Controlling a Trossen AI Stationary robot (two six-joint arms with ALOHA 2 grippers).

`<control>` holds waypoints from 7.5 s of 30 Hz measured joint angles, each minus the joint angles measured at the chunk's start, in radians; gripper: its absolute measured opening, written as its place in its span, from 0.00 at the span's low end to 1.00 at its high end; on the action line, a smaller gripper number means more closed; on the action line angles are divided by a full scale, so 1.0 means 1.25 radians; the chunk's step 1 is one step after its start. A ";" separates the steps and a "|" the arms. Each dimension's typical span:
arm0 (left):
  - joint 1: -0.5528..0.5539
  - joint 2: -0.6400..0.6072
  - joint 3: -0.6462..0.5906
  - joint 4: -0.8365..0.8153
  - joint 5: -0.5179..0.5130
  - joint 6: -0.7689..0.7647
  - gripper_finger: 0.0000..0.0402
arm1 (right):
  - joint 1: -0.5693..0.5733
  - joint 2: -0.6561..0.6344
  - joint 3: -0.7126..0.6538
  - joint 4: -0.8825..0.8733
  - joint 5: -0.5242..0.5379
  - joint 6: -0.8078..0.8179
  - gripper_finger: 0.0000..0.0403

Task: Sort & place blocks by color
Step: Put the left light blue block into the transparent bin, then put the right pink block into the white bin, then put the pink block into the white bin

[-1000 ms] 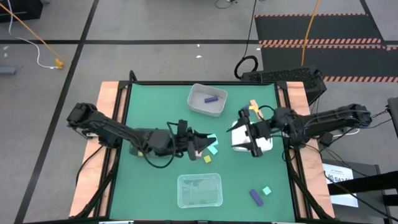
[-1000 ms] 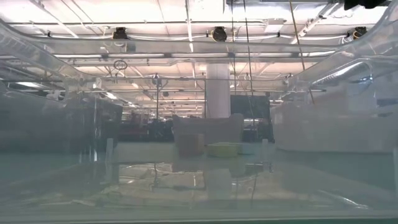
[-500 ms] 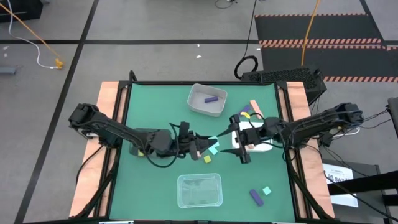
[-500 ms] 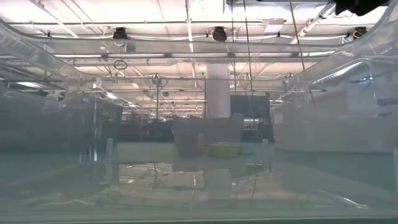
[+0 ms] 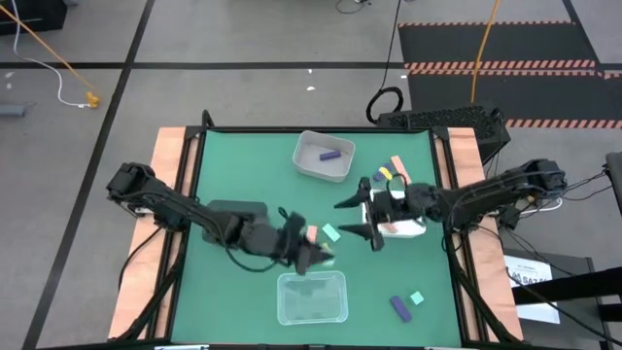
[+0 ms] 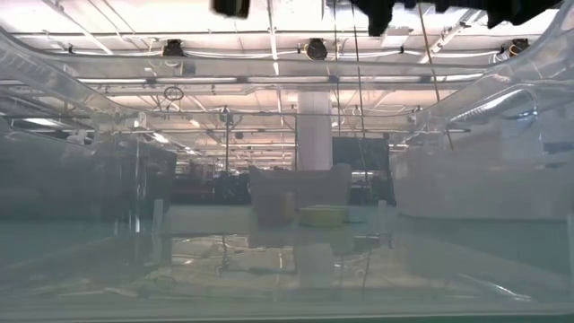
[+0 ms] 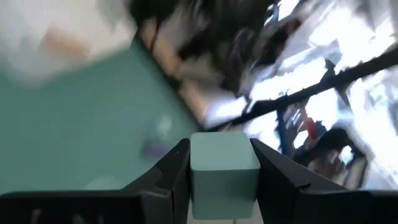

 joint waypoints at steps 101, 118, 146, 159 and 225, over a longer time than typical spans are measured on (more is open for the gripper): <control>0.557 -0.172 0.001 -0.003 0.152 0.613 0.68 | -0.755 0.122 0.000 -0.912 0.127 0.221 0.63; 0.588 -0.172 0.001 0.003 0.175 0.579 0.68 | -0.755 0.167 0.000 -0.931 0.124 0.167 0.28; 0.522 -0.172 0.001 0.025 0.173 0.401 0.68 | -0.613 -0.296 0.000 -0.217 -0.361 0.300 0.28; 0.425 -0.172 0.001 0.024 0.176 0.348 0.68 | -0.436 -0.299 0.000 -0.236 -0.385 0.346 0.28; 0.174 0.233 0.002 -0.440 0.100 -0.051 0.68 | -0.306 -0.305 0.000 -1.098 -0.145 0.356 0.62</control>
